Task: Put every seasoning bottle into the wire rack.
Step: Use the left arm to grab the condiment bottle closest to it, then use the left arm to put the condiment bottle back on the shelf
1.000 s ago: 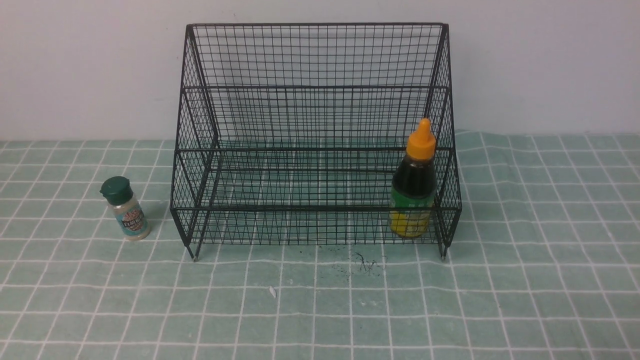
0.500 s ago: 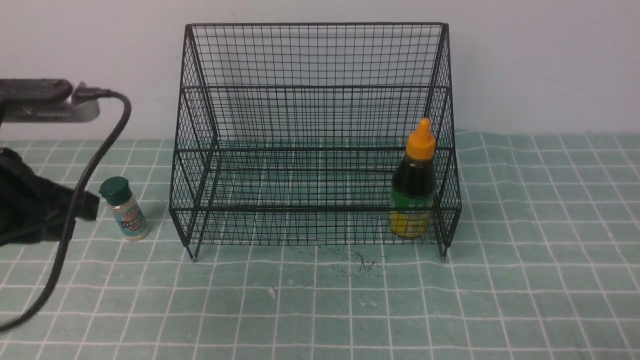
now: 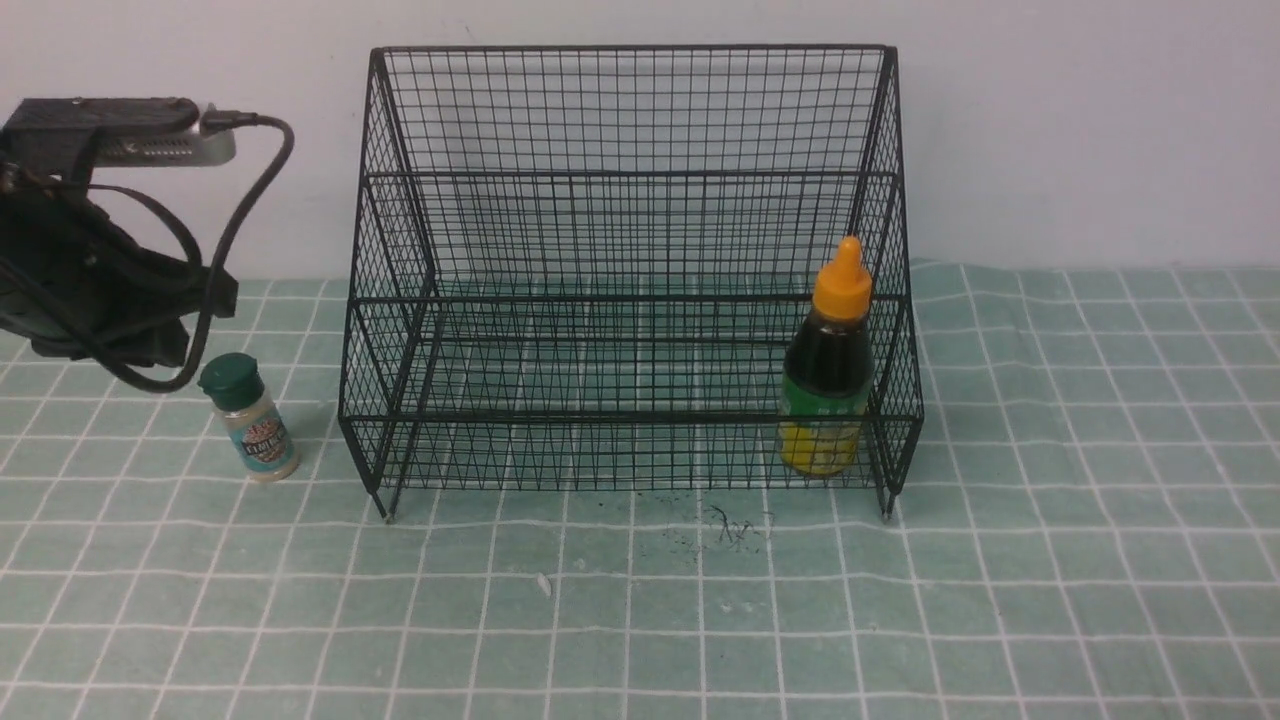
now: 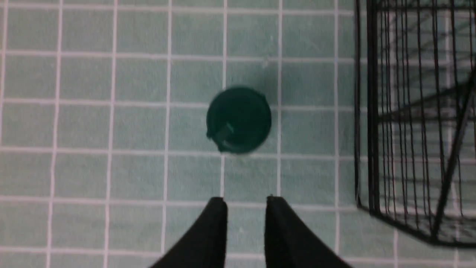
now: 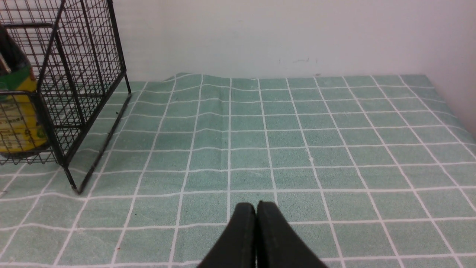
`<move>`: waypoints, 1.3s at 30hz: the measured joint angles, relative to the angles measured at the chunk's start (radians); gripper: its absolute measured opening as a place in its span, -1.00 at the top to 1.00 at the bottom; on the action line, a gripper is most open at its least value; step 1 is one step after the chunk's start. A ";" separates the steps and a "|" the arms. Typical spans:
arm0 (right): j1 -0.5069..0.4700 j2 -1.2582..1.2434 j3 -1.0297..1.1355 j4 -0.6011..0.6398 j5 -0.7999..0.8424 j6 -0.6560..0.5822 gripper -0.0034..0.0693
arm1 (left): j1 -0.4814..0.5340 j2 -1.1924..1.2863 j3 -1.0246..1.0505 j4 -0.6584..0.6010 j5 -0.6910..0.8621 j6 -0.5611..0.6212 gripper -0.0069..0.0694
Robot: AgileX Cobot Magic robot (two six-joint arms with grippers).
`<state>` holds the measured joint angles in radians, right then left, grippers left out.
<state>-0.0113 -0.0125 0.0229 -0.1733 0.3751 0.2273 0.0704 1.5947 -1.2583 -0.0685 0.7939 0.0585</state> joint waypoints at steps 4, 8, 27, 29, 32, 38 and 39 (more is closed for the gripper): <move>0.000 0.000 0.000 0.000 0.000 0.000 0.93 | 0.000 0.057 0.000 -0.001 -0.100 0.001 -0.14; 0.000 0.000 0.000 0.000 0.000 0.000 0.93 | 0.000 0.125 0.000 -0.001 -0.176 0.000 -0.55; 0.000 0.000 0.000 0.000 0.000 0.000 0.93 | 0.000 0.288 -0.005 -0.002 -0.254 0.000 -0.05; 0.000 0.000 0.000 0.000 0.000 0.000 0.93 | 0.000 0.285 -0.016 -0.001 -0.211 0.000 -0.05; 0.000 0.000 0.000 0.000 0.000 0.000 0.93 | 0.000 0.247 -0.051 0.001 -0.105 0.000 -0.05; 0.000 0.000 0.000 0.000 0.000 0.000 0.93 | 0.000 0.102 -0.156 0.001 0.034 0.022 -0.05; 0.000 0.000 0.000 0.000 0.000 0.000 0.93 | -0.001 0.063 -0.188 -0.001 0.061 0.026 -0.05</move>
<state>-0.0116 -0.0125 0.0229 -0.1733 0.3751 0.2273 0.0693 1.6580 -1.4458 -0.0690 0.8553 0.0849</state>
